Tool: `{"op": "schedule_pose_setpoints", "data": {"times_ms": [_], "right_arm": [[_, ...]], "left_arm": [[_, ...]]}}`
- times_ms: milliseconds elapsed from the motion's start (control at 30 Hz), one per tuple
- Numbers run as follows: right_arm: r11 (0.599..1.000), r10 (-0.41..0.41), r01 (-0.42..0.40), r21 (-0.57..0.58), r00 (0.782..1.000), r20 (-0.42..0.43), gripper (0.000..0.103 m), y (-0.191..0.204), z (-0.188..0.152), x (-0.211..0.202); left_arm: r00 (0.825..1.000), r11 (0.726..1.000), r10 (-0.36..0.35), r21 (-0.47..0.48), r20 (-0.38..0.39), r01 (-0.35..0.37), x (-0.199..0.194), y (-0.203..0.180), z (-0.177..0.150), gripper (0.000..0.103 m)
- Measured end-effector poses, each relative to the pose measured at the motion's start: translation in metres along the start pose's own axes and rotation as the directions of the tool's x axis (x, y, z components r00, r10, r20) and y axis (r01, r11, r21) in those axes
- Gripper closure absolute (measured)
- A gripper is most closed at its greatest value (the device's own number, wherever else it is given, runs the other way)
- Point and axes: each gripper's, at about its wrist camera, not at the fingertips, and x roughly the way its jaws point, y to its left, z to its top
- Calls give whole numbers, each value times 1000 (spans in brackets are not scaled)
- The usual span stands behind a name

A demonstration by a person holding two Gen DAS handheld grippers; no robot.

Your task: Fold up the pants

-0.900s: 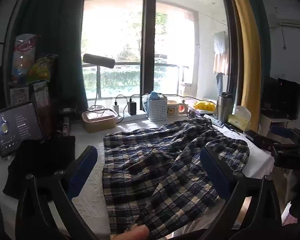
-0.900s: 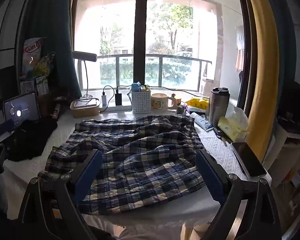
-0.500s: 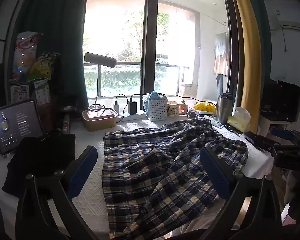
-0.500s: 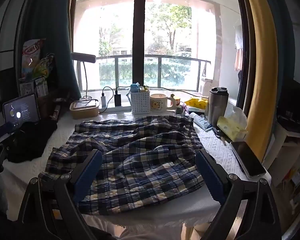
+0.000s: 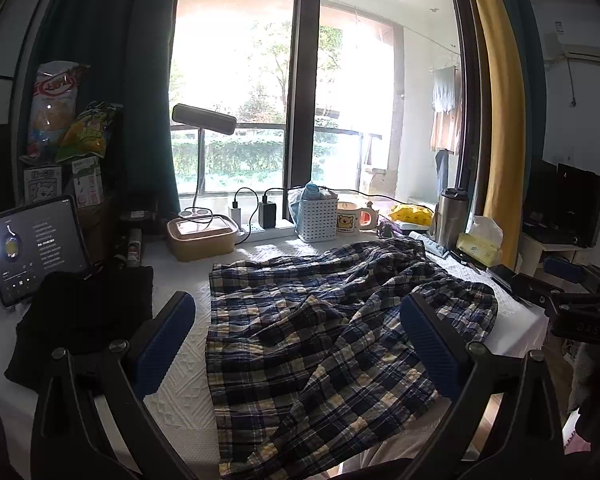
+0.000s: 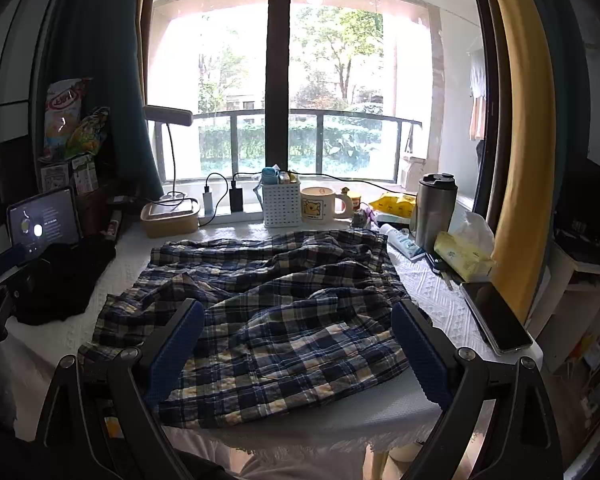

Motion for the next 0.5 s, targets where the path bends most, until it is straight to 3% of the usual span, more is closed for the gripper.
{"op": "schedule_pose_setpoints", "data": {"times_ms": [500], "right_arm": [[1000,3,-3,2,1000,0,7,-1,0,-1]], "left_arm": [[1000,1000,2,0,1,-2,-1,0,-1,2]]}}
